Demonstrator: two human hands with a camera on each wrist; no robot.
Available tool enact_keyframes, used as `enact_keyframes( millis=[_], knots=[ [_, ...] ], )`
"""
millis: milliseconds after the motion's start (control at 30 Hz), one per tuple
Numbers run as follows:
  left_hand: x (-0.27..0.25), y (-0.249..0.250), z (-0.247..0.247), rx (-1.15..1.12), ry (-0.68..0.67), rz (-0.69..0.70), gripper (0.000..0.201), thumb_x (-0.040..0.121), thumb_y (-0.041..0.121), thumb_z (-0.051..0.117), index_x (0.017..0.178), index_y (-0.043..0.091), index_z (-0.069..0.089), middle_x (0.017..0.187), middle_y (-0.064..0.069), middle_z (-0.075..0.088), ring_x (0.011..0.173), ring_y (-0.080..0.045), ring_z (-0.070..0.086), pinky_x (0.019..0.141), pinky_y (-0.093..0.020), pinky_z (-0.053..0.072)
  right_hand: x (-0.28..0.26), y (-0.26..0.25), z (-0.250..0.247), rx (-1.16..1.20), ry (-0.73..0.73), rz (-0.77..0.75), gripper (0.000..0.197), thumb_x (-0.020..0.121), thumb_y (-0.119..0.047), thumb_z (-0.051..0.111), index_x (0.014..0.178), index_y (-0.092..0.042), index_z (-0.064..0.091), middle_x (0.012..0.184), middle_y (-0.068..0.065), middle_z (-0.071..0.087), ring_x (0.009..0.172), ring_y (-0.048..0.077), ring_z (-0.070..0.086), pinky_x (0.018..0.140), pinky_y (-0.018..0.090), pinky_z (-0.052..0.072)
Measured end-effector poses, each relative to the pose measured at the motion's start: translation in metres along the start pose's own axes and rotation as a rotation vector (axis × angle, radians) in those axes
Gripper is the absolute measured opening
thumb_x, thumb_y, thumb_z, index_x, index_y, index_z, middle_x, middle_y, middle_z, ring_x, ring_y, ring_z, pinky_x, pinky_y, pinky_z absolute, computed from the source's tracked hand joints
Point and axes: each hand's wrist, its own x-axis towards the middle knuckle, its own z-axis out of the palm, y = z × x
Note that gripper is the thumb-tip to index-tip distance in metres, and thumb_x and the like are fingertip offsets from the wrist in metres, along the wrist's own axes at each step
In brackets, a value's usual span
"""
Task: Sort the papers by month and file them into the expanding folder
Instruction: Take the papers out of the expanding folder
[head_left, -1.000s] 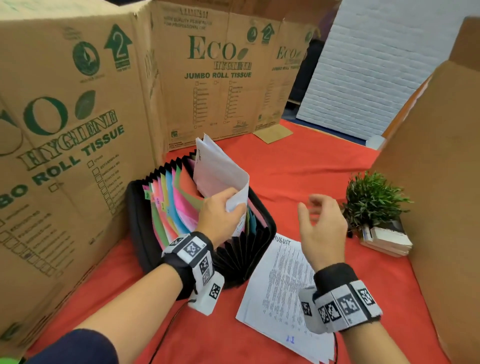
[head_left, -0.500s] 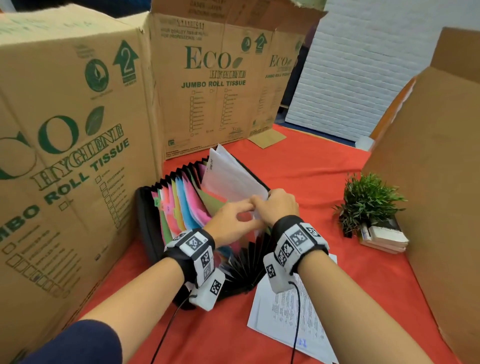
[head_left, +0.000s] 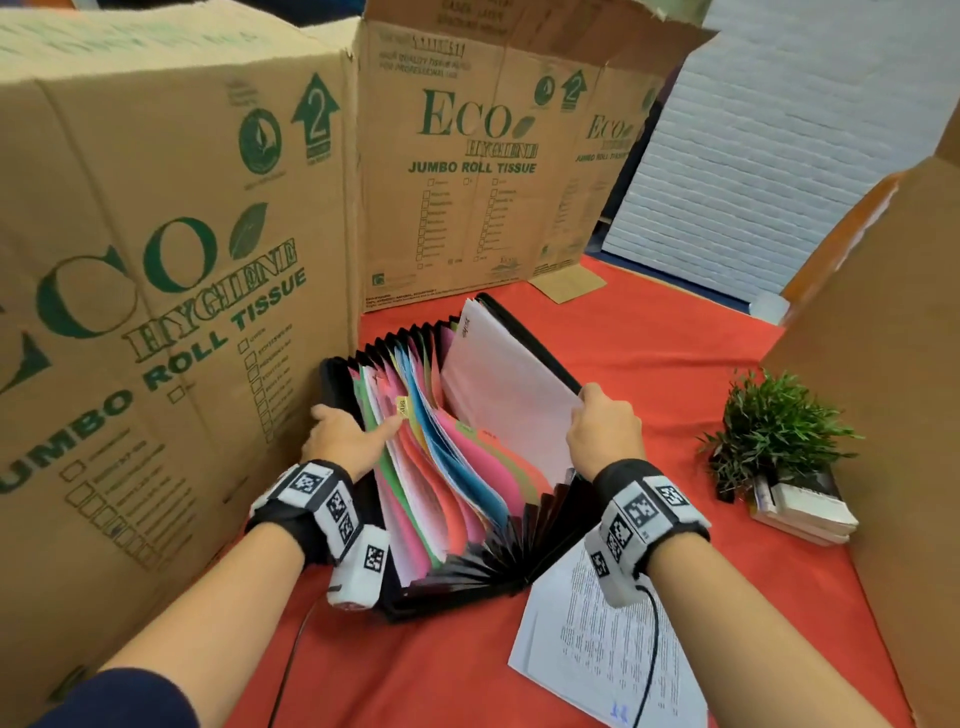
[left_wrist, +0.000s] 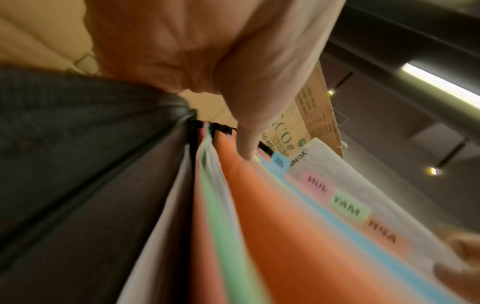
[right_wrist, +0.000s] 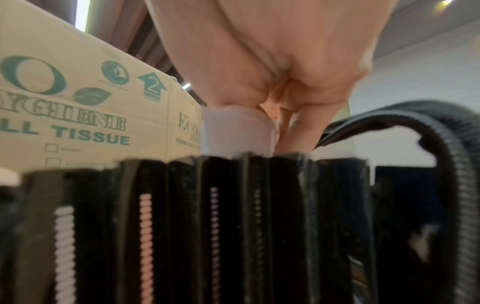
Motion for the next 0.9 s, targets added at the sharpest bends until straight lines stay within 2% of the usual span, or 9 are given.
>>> enact_keyframes(
  millis=[133, 300, 400, 500, 567, 633, 733, 800, 900],
  knots=[
    [0.002, 0.012, -0.001, 0.019, 0.012, 0.199, 0.043, 0.087, 0.024, 0.060, 0.126, 0.013, 0.044, 0.116, -0.022, 0.059, 0.104, -0.040, 0.057, 0.087, -0.044, 0.050, -0.003, -0.003, -0.011, 0.071, 0.052, 0.020, 0.019, 0.092, -0.003, 0.040, 0.110, -0.002, 0.045, 0.102, 0.032, 0.057, 0.095, 0.049, 0.054, 0.069, 0.040, 0.030],
    [-0.003, 0.043, -0.013, 0.038, 0.040, 0.385, 0.031, 0.085, 0.007, 0.048, 0.115, 0.013, 0.053, 0.103, -0.020, 0.063, 0.095, -0.041, 0.059, 0.080, -0.043, 0.051, -0.011, 0.022, -0.059, 0.162, 0.254, 0.062, 0.024, 0.094, -0.009, 0.042, 0.114, 0.000, 0.052, 0.102, 0.036, 0.057, 0.094, 0.050, 0.054, 0.075, 0.045, 0.039],
    [0.005, 0.055, -0.020, 0.071, -0.046, 0.446, 0.037, 0.086, 0.008, 0.051, 0.122, 0.013, 0.049, 0.110, -0.020, 0.062, 0.099, -0.039, 0.058, 0.081, -0.040, 0.050, -0.013, 0.063, -0.102, 0.150, 0.403, 0.127, 0.033, 0.091, -0.015, 0.040, 0.114, 0.002, 0.057, 0.106, 0.038, 0.058, 0.100, 0.051, 0.053, 0.083, 0.045, 0.041],
    [0.005, 0.066, -0.023, 0.088, -0.244, 0.485, 0.078, 0.082, 0.007, 0.066, 0.147, 0.020, 0.024, 0.113, -0.014, 0.059, 0.106, -0.036, 0.059, 0.086, -0.042, 0.052, -0.023, 0.113, -0.141, 0.108, 0.458, 0.303, 0.031, 0.096, -0.009, 0.039, 0.121, 0.003, 0.053, 0.118, 0.036, 0.055, 0.112, 0.050, 0.045, 0.091, 0.045, 0.039],
    [-0.003, 0.067, -0.022, 0.208, -0.412, 0.551, 0.103, 0.078, 0.005, 0.071, 0.153, 0.030, 0.006, 0.097, -0.011, 0.059, 0.088, -0.031, 0.065, 0.071, -0.039, 0.056, -0.034, 0.141, -0.153, 0.044, 0.494, 0.413, 0.030, 0.093, -0.005, 0.041, 0.120, 0.002, 0.052, 0.116, 0.038, 0.055, 0.111, 0.052, 0.047, 0.089, 0.048, 0.041],
    [-0.009, 0.063, -0.016, 0.415, -0.505, 0.586, 0.098, 0.081, 0.002, 0.067, 0.154, 0.028, 0.008, 0.099, -0.013, 0.064, 0.074, -0.023, 0.061, 0.059, -0.030, 0.051, -0.048, 0.156, -0.153, -0.028, 0.518, 0.452, 0.026, 0.089, 0.000, 0.043, 0.113, 0.004, 0.050, 0.106, 0.043, 0.054, 0.101, 0.058, 0.051, 0.082, 0.052, 0.044],
    [-0.009, 0.053, -0.006, 0.465, -0.374, 0.591, 0.071, 0.085, 0.004, 0.057, 0.150, 0.016, 0.031, 0.130, -0.015, 0.057, 0.105, -0.029, 0.059, 0.080, -0.030, 0.049, -0.070, 0.152, -0.130, -0.123, 0.457, 0.383, 0.021, 0.087, 0.005, 0.043, 0.106, 0.006, 0.049, 0.094, 0.043, 0.054, 0.091, 0.057, 0.054, 0.067, 0.047, 0.039],
    [-0.007, 0.052, 0.000, 0.377, -0.249, 0.610, 0.062, 0.086, 0.004, 0.051, 0.145, 0.017, 0.039, 0.131, -0.017, 0.057, 0.110, -0.032, 0.058, 0.086, -0.034, 0.048, -0.083, 0.138, -0.096, -0.269, 0.330, 0.269, 0.017, 0.088, 0.003, 0.044, 0.104, 0.002, 0.051, 0.094, 0.032, 0.060, 0.089, 0.048, 0.060, 0.062, 0.040, 0.037],
    [-0.001, 0.057, 0.003, 0.335, -0.147, 0.663, 0.062, 0.084, 0.003, 0.047, 0.143, 0.022, 0.044, 0.133, -0.016, 0.057, 0.115, -0.035, 0.057, 0.093, -0.040, 0.049, -0.103, 0.106, -0.023, -0.405, 0.068, 0.166, 0.017, 0.091, -0.007, 0.050, 0.107, -0.009, 0.054, 0.103, 0.012, 0.060, 0.089, 0.034, 0.065, 0.065, 0.037, 0.049]
  ],
)
